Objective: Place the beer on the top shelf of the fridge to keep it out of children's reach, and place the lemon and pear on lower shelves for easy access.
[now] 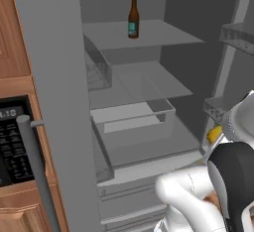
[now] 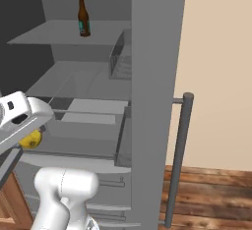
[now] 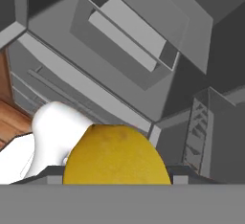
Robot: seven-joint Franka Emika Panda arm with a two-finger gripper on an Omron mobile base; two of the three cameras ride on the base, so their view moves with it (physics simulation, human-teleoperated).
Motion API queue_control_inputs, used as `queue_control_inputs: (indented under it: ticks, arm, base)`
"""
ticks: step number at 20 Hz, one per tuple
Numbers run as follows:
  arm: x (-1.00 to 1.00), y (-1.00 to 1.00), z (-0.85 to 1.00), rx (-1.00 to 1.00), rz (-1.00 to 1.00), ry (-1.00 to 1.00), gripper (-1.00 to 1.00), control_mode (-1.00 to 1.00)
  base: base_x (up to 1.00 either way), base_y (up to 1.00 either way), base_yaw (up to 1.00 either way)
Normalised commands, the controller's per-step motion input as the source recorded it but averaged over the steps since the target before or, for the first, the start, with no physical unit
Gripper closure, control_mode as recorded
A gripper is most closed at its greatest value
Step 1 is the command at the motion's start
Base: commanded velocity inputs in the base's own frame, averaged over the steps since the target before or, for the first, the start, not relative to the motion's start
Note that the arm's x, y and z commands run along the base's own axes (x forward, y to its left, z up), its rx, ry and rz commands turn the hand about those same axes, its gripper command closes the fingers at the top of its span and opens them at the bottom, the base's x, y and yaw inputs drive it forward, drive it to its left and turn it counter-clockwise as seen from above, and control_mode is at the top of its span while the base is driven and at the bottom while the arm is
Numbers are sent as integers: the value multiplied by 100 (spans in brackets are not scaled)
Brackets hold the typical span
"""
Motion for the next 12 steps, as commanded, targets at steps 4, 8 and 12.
queue_control_inputs:
  ticks: [4,8,12]
  arm:
    - [0,0,0,0,0,0,100,100]
    - [0,0,0,0,0,0,100,100]
    - [62,23,-2,0,0,0,100,-100]
  base:
    - [67,44,0]
    - [60,43,0]
    - [0,0,0]
